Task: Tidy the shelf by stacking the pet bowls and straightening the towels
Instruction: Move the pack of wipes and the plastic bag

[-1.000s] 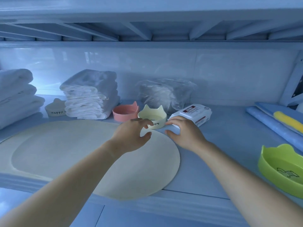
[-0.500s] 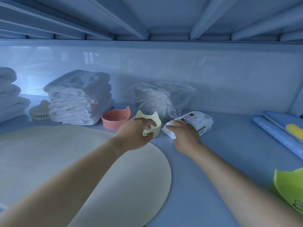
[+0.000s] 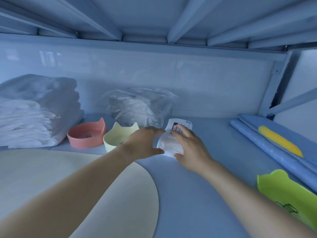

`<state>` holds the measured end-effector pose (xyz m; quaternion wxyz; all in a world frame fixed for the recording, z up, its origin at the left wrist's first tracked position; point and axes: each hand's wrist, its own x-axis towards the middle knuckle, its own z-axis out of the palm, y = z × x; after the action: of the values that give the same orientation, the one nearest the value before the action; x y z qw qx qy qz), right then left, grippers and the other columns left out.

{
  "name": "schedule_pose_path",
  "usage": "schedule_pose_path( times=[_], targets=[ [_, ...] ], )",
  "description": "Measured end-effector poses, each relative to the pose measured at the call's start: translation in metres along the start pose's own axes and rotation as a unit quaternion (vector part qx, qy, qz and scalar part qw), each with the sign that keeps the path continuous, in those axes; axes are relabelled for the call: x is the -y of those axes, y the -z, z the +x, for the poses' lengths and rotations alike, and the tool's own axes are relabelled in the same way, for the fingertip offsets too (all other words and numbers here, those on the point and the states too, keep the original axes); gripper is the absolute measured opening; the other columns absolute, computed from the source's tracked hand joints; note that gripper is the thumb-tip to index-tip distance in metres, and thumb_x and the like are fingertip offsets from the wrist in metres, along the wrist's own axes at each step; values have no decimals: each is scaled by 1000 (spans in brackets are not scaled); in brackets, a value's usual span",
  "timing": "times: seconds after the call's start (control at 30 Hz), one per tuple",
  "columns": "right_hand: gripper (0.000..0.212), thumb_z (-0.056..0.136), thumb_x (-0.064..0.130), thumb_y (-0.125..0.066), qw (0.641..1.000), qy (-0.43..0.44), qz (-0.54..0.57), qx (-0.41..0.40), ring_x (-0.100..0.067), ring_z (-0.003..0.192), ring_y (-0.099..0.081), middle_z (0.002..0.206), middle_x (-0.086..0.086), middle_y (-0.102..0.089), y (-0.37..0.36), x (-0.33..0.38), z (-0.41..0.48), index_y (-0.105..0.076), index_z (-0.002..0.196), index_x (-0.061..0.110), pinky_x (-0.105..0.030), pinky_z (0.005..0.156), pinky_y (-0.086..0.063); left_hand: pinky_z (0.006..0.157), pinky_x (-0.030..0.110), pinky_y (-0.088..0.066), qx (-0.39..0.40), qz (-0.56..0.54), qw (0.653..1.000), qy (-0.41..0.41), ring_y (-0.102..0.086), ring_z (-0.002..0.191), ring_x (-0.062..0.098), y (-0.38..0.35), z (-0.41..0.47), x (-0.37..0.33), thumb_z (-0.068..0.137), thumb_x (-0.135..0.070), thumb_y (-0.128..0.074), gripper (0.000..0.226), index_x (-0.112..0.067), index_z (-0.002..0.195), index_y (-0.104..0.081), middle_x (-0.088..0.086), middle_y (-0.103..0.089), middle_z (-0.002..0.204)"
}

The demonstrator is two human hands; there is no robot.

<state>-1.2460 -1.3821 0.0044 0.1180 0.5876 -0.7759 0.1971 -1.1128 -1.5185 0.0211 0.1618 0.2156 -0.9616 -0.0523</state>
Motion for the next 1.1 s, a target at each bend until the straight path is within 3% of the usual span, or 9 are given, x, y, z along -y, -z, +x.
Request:
schedule_pose_path(
  times=[0.07,0.2,0.3,0.4,0.5,0.6,0.8,0.93,1.1],
  targets=[
    [67,83,23,-63,999,-25,34,15,-16,140,-17,156,5,-11,1,-3,0,-31,142,26,-32,109,-29,99,28,-36,18,-15,999,-27,-43,126,18,-8,7,-6,82,-39,-64,68,-24,141,-34,0,-47,138],
    [65,88,22,-59,997,-36,60,44,-17,143,-8,156,5,-14,-2,-4,-3,-27,144,25,-29,112,-21,81,27,-40,12,-18,998,-62,-53,107,24,-16,11,-12,85,-25,-57,49,-16,131,-44,7,-58,117],
    [65,86,20,-61,997,-40,47,39,-15,142,-13,154,7,-19,3,-6,-7,-30,143,24,-29,112,-24,71,24,-36,-6,-20,997,-76,-55,97,22,-17,6,-14,84,-29,-57,47,-19,128,-46,6,-60,108],
    [63,82,23,-61,998,-36,37,35,-16,138,-23,150,5,-28,9,-3,-13,-36,139,24,-33,109,-32,76,26,-43,-14,-25,995,-91,-57,98,19,-17,-1,-15,82,-36,-58,48,-22,127,-47,3,-59,107],
    [54,77,42,-61,998,-38,45,1,-15,127,-40,135,10,-44,15,1,-12,-48,128,28,-37,99,-42,80,27,-45,-23,-55,994,-94,-58,101,16,-16,-5,-13,82,-44,-58,48,-29,126,-49,-2,-59,111],
    [52,81,48,-56,995,-44,85,-37,-11,126,-40,136,12,-43,20,5,3,-49,127,27,-33,101,-39,86,29,-46,-74,-50,993,-79,-55,110,13,-3,0,-5,84,-46,-56,44,-30,125,-52,-7,-55,122],
    [46,86,34,-58,994,-28,94,-56,-12,124,-45,136,5,-46,22,5,51,-49,129,19,-27,99,-38,79,37,-50,-183,15,983,-18,-43,118,21,34,24,27,80,-29,-59,48,-29,127,-46,-5,-41,133],
    [53,85,30,-60,995,-21,86,-36,-13,128,-41,140,4,-43,22,4,79,-45,134,18,-24,102,-33,81,41,-50,-146,41,988,39,-36,127,26,44,36,44,82,-34,-59,64,-31,139,-30,-2,-28,144],
    [62,79,19,-65,997,18,67,-38,-19,130,-39,143,-1,-41,20,5,109,-40,137,15,-33,106,-35,87,40,-44,-128,103,986,23,-32,131,23,44,54,38,82,-42,-56,66,-29,141,-28,-2,-29,145]
  ],
)
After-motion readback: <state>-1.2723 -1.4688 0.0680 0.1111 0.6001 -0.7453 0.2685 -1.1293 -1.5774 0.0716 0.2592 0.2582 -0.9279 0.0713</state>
